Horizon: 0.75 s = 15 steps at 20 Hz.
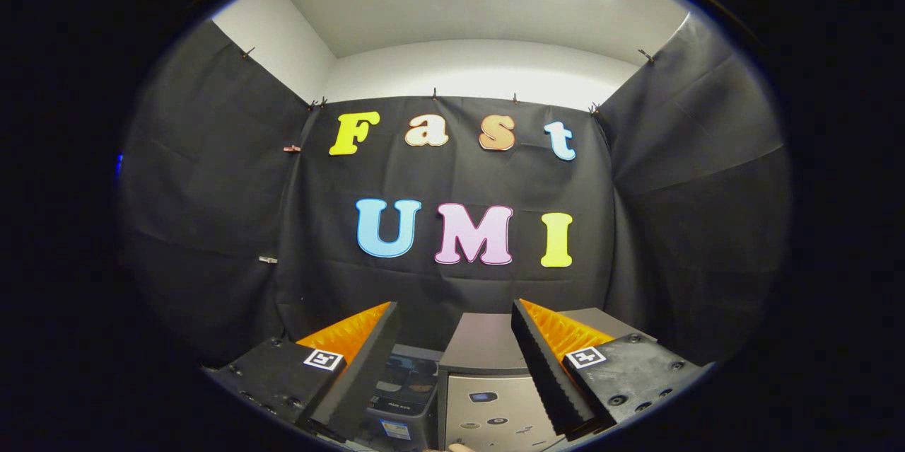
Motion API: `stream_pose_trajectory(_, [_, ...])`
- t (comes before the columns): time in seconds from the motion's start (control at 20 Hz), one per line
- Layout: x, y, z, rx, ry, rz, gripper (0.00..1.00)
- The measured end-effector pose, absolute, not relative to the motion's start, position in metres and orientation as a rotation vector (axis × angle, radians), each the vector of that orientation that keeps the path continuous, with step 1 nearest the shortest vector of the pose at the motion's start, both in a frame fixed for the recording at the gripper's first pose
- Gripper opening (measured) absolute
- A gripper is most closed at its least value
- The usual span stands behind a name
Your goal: Put the clothes into the washing machine and then close the washing machine lid.
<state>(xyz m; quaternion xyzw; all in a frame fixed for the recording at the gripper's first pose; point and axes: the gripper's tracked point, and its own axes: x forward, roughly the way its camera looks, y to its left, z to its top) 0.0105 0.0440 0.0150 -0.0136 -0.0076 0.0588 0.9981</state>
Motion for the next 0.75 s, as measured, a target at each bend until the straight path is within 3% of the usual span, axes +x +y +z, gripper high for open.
stream_pose_trajectory(0.75, [0.009,0.0489,0.0212,-0.025,-0.006,0.117,0.98])
